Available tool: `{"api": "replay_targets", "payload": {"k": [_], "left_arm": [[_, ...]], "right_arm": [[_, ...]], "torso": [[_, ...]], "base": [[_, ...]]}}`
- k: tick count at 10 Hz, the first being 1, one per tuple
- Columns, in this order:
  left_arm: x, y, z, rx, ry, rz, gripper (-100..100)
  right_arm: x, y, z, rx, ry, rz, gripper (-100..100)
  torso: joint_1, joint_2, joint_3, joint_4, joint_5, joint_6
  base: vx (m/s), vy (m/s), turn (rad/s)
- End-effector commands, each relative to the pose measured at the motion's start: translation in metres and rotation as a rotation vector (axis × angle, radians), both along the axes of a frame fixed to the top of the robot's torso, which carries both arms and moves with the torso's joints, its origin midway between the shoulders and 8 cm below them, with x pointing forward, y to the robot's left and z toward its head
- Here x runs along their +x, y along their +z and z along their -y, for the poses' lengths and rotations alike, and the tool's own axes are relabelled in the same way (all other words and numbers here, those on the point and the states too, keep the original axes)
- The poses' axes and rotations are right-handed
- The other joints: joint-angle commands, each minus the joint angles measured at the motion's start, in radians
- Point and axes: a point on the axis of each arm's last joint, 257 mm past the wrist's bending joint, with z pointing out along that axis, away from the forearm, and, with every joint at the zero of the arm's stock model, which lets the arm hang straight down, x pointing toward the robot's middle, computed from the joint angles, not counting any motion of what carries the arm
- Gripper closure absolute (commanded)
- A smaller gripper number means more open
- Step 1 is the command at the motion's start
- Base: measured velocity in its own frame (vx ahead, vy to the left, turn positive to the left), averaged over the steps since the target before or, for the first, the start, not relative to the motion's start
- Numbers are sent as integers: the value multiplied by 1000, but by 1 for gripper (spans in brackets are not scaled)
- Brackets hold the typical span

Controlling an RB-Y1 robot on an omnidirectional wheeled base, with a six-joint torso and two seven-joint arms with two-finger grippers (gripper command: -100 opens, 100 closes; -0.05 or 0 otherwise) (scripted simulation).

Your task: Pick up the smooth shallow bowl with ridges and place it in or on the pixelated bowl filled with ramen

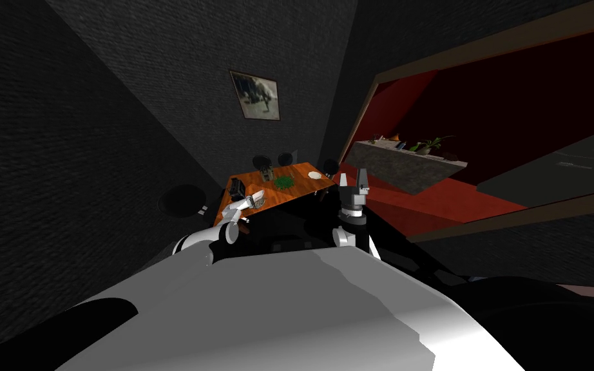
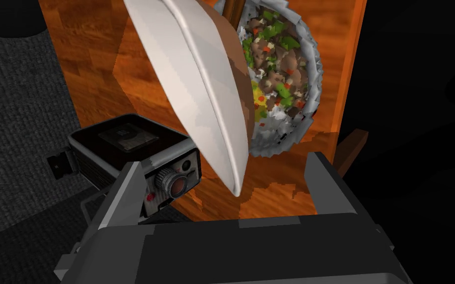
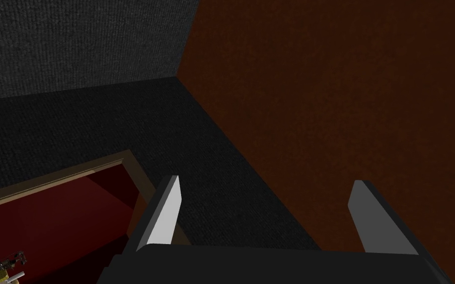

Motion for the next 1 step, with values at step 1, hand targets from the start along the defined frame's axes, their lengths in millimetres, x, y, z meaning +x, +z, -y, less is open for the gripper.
{"api": "replay_targets", "payload": {"k": [1], "left_arm": [[0, 0, 0, 0, 0, 0, 0]], "right_arm": [[0, 0, 0, 0, 0, 0, 0]], "torso": [[0, 0, 0, 0, 0, 0]], "base": [[0, 0, 0]]}}
